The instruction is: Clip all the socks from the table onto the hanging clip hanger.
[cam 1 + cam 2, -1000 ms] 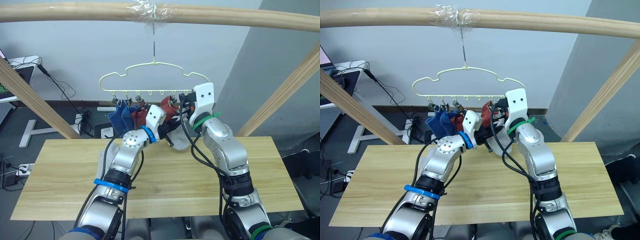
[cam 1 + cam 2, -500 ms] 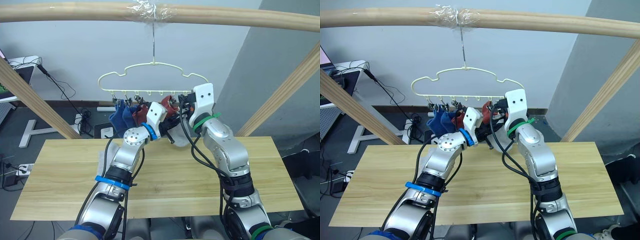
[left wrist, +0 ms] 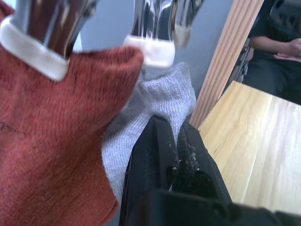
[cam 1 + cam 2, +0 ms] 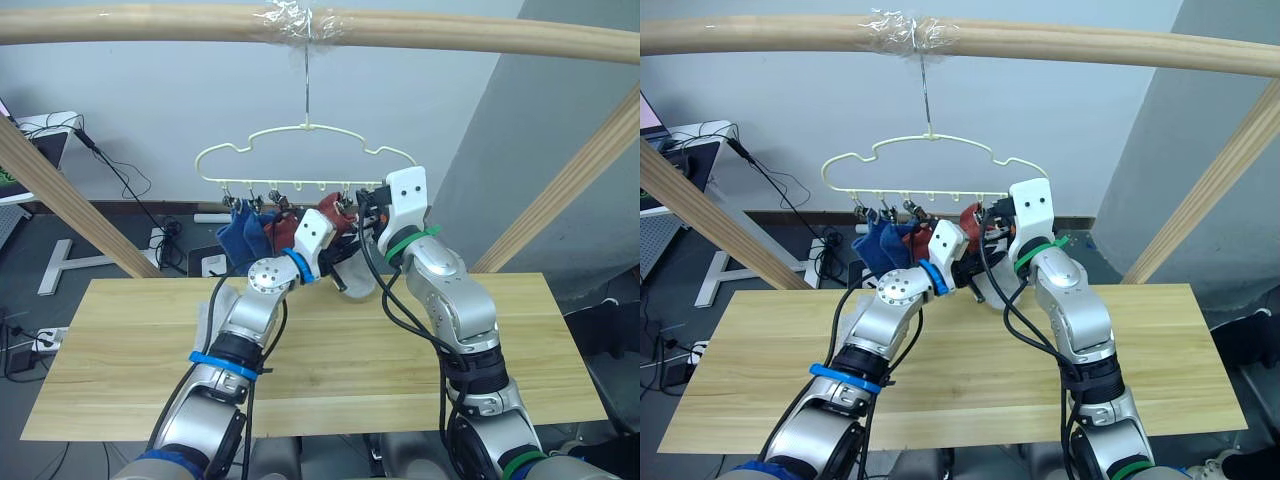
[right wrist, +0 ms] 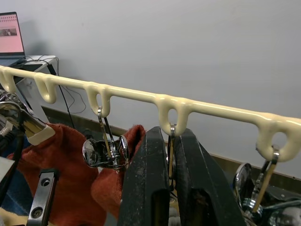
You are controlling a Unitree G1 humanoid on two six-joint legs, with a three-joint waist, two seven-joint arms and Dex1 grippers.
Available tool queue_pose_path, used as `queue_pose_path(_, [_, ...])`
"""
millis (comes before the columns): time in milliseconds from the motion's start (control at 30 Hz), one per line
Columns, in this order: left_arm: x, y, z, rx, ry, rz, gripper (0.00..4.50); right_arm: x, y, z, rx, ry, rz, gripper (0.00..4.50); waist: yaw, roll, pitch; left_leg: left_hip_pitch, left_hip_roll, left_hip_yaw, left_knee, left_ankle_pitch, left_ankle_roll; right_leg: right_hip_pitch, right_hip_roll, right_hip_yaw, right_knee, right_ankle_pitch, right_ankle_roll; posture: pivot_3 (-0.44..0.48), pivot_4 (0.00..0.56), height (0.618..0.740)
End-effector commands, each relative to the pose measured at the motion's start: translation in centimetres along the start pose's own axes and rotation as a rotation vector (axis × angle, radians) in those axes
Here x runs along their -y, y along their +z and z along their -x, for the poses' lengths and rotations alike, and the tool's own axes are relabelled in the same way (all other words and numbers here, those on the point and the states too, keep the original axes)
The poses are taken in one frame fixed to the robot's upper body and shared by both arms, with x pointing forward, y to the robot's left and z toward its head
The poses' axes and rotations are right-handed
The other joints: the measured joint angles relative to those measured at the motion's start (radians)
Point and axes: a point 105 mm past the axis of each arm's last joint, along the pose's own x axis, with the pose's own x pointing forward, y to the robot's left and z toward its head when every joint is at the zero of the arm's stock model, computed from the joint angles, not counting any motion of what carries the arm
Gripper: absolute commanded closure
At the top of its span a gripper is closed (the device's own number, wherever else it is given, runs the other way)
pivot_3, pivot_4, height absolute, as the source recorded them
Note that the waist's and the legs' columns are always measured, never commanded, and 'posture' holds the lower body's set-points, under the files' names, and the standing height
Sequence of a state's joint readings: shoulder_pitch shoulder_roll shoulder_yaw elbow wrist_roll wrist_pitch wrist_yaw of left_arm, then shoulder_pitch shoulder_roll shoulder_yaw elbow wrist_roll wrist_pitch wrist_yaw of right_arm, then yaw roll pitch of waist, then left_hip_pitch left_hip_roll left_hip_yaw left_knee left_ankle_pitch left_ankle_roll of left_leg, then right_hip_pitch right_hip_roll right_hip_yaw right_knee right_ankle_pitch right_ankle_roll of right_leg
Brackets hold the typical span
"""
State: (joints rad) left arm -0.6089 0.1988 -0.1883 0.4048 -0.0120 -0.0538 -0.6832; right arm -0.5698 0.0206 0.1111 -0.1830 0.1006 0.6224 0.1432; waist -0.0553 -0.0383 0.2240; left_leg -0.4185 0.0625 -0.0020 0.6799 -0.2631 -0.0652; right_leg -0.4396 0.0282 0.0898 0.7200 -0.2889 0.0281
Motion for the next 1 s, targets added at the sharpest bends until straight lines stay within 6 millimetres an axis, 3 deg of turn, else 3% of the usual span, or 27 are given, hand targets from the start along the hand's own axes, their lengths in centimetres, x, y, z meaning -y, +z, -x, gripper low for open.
queue_pose_path(33, [-0.8,1.9,-0.3,0.062,0.020,-0.030,4.49,-0.7,1.1,0.2,0.039,0.028,0.013,4.50,0.000,0.000,0.000,0.000,0.000,0.000,0.000,0.000,0.000,0.000,0.000,0.000,0.000,0.000,0.000,-0.035,0.187,0.700])
queue_pose_path(300, [-1.2,2.9,-0.4,0.093,0.031,-0.035,4.49,-0.5,0.6,0.3,0.018,0.022,0.034,4.50,0.000,0.000,0.000,0.000,0.000,0.000,0.000,0.000,0.000,0.000,0.000,0.000,0.000,0.000,0.000,-0.031,0.186,0.700])
queue_pose_path(433, [-1.2,3.2,-0.1,0.126,0.029,0.004,4.50,-0.1,1.0,0.4,0.047,0.006,0.018,3.30,0.000,0.000,0.000,0.000,0.000,0.000,0.000,0.000,0.000,0.000,0.000,0.000,0.000,0.000,0.000,-0.031,0.186,0.700])
queue_pose_path(467, [-1.2,3.1,0.1,0.127,0.027,0.025,4.50,-0.1,1.1,0.5,0.046,0.009,0.015,2.81,0.000,0.000,0.000,0.000,0.000,0.000,0.000,0.000,0.000,0.000,0.000,0.000,0.000,0.000,0.000,-0.029,0.186,0.700])
queue_pose_path(500, [-0.8,2.9,0.3,0.125,0.009,0.027,3.97,-0.1,1.0,0.6,0.045,0.014,0.012,2.46,0.000,0.000,0.000,0.000,0.000,0.000,0.000,0.000,0.000,0.000,0.000,0.000,0.000,0.000,0.000,-0.029,0.186,0.700])
queue_pose_path(733, [0.5,0.9,2.5,0.060,-0.062,0.021,2.02,-0.4,0.5,1.9,0.022,0.051,0.005,0.02,-0.001,0.000,0.000,0.000,0.000,0.000,0.000,0.000,0.000,0.000,0.000,0.000,0.000,0.000,0.000,-0.035,0.182,0.700])
queue_pose_path(900, [0.8,-1.1,6.7,-0.031,-0.087,0.019,0.55,-1.6,-1.2,5.1,-0.040,0.205,0.127,0.00,-0.002,0.000,0.000,0.000,0.001,0.000,-0.001,0.000,0.000,0.000,0.000,0.000,-0.001,0.000,0.000,-0.035,0.174,0.700])
queue_pose_path(1000, [0.6,-1.3,9.0,-0.058,-0.079,0.027,0.55,-1.6,-1.8,6.7,-0.068,0.270,0.189,0.00,-0.002,0.000,0.000,0.000,0.000,0.000,0.000,0.000,0.000,0.000,0.000,0.000,-0.001,0.000,0.000,-0.033,0.167,0.700])
